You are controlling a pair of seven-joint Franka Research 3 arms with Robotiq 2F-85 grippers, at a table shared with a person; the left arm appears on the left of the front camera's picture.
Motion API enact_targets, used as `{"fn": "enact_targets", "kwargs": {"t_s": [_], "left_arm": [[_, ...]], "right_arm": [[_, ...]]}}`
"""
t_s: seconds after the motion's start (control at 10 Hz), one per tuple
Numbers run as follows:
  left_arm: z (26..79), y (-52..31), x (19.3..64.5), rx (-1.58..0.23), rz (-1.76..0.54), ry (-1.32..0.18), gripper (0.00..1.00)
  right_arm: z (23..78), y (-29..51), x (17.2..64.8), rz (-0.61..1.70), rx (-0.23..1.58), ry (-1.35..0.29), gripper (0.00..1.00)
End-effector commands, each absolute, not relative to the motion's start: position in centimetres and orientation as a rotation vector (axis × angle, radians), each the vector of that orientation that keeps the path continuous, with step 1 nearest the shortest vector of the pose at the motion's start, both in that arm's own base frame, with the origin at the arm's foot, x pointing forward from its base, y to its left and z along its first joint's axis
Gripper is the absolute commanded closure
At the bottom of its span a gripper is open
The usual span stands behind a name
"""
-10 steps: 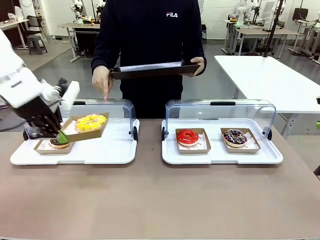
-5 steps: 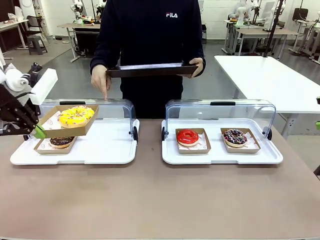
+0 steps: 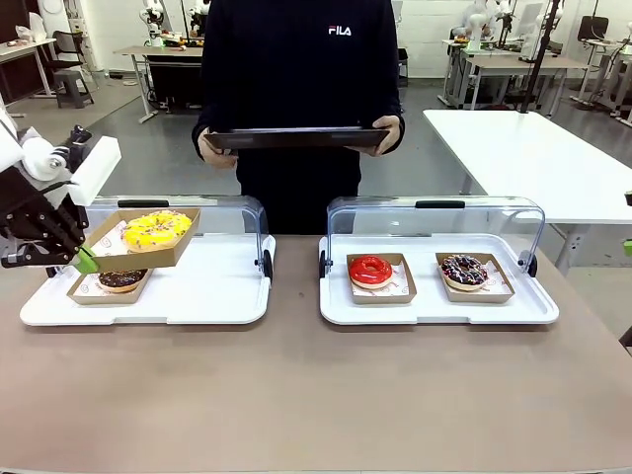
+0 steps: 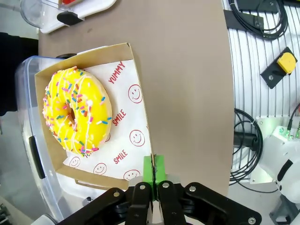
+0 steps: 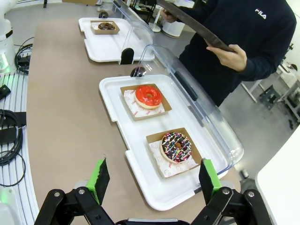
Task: Provide the desired donut to the person.
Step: Place the picked Paper togo box onto the Handle tray extended by the person.
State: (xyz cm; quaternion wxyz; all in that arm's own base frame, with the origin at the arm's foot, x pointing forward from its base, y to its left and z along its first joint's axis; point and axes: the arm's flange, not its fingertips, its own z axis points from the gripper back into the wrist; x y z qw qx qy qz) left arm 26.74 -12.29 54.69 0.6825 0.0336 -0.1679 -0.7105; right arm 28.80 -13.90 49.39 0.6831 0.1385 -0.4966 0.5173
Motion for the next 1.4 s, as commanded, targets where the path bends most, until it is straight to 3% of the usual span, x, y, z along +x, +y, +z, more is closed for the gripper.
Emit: {"fn": "enact_targets", "kwargs": {"t_s": [0.0, 1.3], "left_arm": [[54.79, -12.59, 26.87, 0.089, -1.571, -0.389, 1.0], [54.79, -12.59, 26.87, 0.089, -1.571, -0.389, 1.0]], "right_arm": [[49.32, -13.96, 29.15, 1.165, 0.314, -1.145, 0.0], [49.32, -13.96, 29.15, 1.165, 0.314, -1.145, 0.0]]}}
